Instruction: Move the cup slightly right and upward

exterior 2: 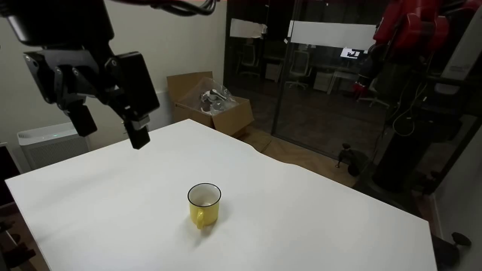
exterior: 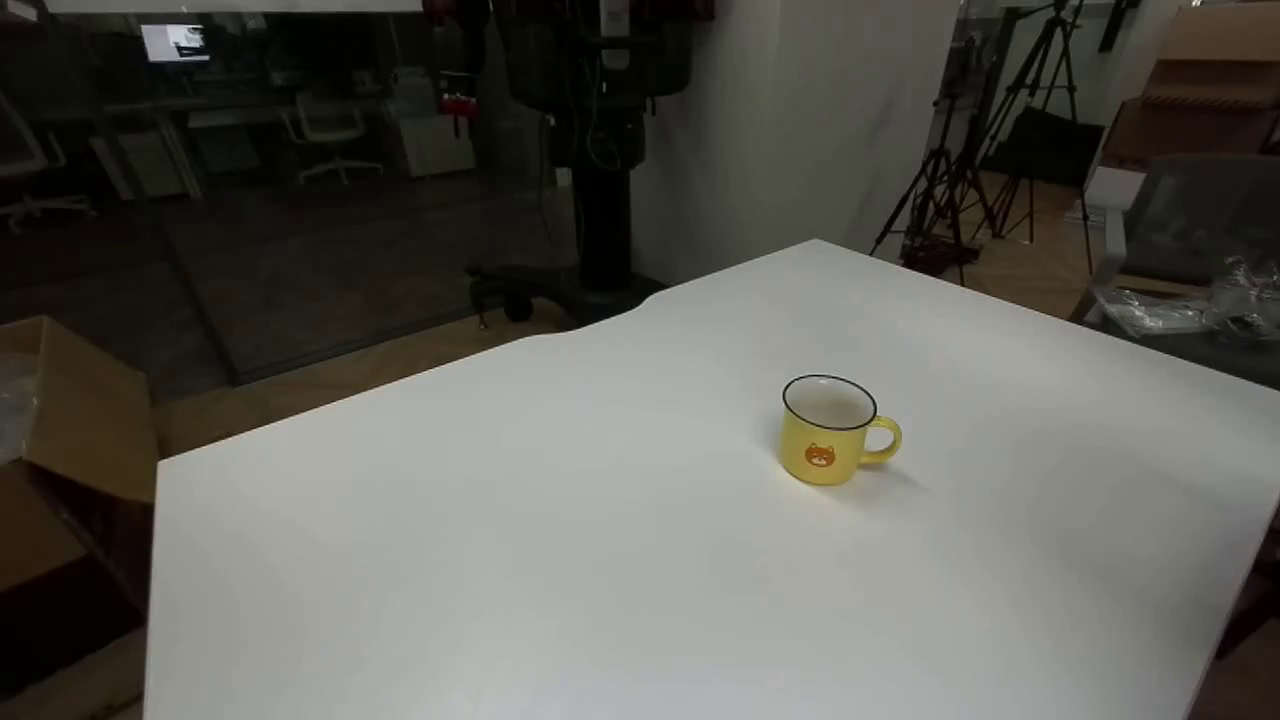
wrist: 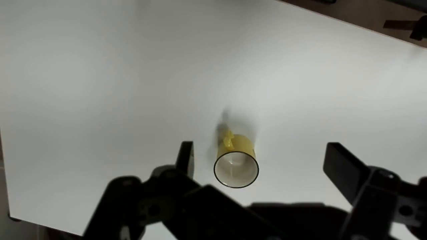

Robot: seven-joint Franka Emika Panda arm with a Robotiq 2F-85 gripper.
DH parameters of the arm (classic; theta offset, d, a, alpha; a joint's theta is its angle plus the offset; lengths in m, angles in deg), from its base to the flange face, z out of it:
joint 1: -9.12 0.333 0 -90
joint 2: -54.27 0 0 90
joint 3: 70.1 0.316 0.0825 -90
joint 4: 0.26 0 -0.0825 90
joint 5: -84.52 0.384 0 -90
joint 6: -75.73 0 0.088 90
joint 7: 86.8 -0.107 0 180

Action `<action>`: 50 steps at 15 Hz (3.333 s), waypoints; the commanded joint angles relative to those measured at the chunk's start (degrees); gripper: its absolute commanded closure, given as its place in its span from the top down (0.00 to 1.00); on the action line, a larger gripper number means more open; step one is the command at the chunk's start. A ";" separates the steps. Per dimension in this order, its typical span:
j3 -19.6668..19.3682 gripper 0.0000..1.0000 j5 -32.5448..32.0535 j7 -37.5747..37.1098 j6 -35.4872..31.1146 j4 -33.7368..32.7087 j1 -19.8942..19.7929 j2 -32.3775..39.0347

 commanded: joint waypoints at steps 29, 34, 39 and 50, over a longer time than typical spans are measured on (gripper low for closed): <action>0.00 1.00 12.02 -0.24 -19.95 -19.89 -0.27 44.11; 1.49 1.00 12.88 -3.51 -20.84 -25.46 -0.32 53.27; 3.61 1.00 13.58 -4.36 -21.75 -32.99 -1.17 65.28; 6.14 1.00 11.35 -6.03 -25.80 -36.91 -1.99 73.02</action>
